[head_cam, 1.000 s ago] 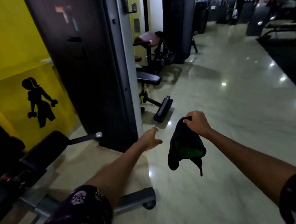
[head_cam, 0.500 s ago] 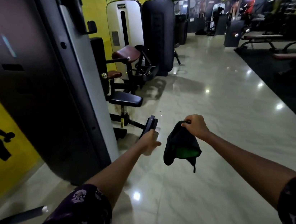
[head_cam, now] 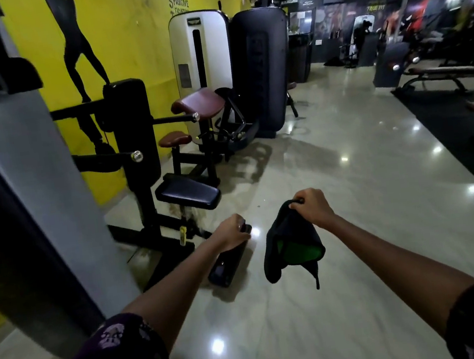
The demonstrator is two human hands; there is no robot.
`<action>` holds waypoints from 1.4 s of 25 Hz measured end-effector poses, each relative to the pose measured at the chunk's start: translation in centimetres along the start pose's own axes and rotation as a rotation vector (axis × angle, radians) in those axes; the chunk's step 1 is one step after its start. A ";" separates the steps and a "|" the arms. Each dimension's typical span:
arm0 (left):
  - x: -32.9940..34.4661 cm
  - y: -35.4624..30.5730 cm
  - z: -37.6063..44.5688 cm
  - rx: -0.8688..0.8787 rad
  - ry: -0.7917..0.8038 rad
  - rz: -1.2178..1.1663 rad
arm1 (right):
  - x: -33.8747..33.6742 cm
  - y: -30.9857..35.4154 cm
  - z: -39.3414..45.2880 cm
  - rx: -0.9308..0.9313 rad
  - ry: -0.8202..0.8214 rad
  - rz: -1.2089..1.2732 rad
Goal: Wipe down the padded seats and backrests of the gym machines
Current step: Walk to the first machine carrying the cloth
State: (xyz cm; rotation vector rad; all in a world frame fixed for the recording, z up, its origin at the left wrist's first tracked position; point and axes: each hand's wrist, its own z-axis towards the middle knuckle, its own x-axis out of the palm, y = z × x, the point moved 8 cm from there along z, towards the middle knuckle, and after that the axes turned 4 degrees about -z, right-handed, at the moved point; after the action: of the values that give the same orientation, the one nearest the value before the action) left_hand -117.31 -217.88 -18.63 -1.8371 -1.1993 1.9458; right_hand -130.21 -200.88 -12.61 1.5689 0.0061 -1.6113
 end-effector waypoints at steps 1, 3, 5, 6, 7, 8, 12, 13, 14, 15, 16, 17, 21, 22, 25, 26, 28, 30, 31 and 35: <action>-0.2 -0.7 2.6 0.001 -0.011 0.003 | -0.3 -0.8 2.9 -0.001 -0.001 0.005; -0.6 -1.2 7.4 -0.023 -0.023 -0.004 | -0.4 -2.1 8.2 0.007 -0.003 0.035; -0.3 -1.0 12.1 -0.049 -0.015 0.008 | 0.4 -3.2 12.9 -0.013 0.015 0.029; -0.2 -0.6 14.7 -0.058 -0.015 0.015 | 1.0 -3.7 15.5 -0.028 0.019 0.026; -0.2 -0.2 17.1 -0.067 -0.015 0.015 | 1.5 -4.2 17.9 -0.035 0.017 0.034; -0.3 0.1 19.5 -0.072 -0.016 0.016 | 2.1 -4.7 20.2 -0.040 0.016 0.042; -2.4 1.7 30.3 -0.083 -0.052 0.035 | 6.5 -5.9 30.6 -0.036 0.094 0.063; -3.5 2.0 32.8 -0.089 -0.073 0.046 | 7.7 -5.8 33.2 -0.038 0.118 0.066; -4.8 2.5 35.2 -0.096 -0.096 0.053 | 8.7 -5.3 35.7 -0.050 0.137 0.068; -6.1 3.1 37.1 -0.108 -0.117 0.047 | 9.6 -4.6 38.0 -0.064 0.156 0.073; -7.3 3.8 38.6 -0.120 -0.135 0.040 | 10.5 -3.9 39.9 -0.081 0.174 0.076; -8.7 4.6 40.4 -0.129 -0.153 0.048 | 11.4 -2.9 42.1 -0.105 0.188 0.075; -12.9 8.8 45.3 -0.223 -0.226 0.044 | 15.9 1.2 49.9 -0.219 0.277 0.062; -13.8 9.7 46.1 -0.249 -0.251 0.040 | 17.0 2.3 51.7 -0.255 0.289 0.056; -16.1 12.5 48.0 -0.321 -0.313 0.037 | 19.7 5.2 56.8 -0.330 0.297 0.069; -16.8 13.6 48.6 -0.345 -0.335 0.042 | 21.0 6.3 58.4 -0.374 0.316 0.081; -18.5 15.9 49.5 -0.412 -0.381 0.028 | 23.7 8.6 61.3 -0.453 0.373 0.108; -20.0 17.4 50.3 -0.475 -0.426 0.006 | 25.9 10.9 63.7 -0.523 0.428 0.121; -20.8 17.8 50.6 -0.503 -0.450 0.003 | 26.7 11.9 64.8 -0.552 0.451 0.131; -23.1 19.4 50.7 -0.599 -0.552 -0.040 | 29.0 15.8 67.8 -0.666 0.512 0.160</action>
State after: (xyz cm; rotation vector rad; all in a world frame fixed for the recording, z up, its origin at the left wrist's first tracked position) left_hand -151.46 -265.93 -19.94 -1.4890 -2.1613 2.3279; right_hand -171.60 -263.94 -13.68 1.3521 0.6129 -0.9050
